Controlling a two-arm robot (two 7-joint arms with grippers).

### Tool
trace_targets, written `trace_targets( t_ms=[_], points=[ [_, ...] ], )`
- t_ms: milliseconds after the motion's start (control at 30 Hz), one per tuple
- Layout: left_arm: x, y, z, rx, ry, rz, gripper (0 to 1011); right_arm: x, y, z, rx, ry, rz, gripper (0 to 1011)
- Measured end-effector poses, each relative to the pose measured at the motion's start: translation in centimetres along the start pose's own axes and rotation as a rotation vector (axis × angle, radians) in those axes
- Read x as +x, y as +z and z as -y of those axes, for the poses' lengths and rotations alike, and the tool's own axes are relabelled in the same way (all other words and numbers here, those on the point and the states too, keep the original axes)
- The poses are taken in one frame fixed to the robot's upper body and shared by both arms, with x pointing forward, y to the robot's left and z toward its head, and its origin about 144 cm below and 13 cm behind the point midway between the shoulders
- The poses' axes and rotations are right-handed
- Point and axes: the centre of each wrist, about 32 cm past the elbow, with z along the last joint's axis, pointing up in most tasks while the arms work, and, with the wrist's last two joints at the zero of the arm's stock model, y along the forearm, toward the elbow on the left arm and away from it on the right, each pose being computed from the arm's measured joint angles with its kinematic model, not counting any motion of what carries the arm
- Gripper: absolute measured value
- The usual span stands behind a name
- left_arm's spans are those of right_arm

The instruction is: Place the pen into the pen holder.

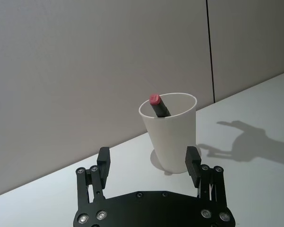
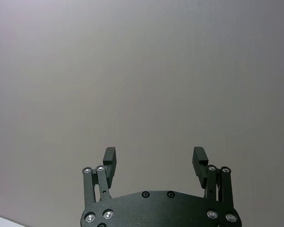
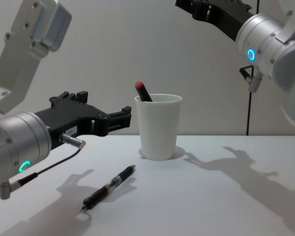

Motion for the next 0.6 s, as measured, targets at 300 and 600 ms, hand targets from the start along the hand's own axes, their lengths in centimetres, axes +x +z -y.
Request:
trace_targets(
  t_ms=[300, 600],
  points=[
    [0.00, 0.00, 0.00, 0.000, 0.000, 0.000, 1003, 0.00, 0.00, 0.00, 0.000, 0.000, 0.001, 1001],
    [0.00, 0.00, 0.00, 0.000, 0.000, 0.000, 1003, 0.13, -0.10, 0.30, -0.005, -0.002, 0.004, 1001]
  ],
)
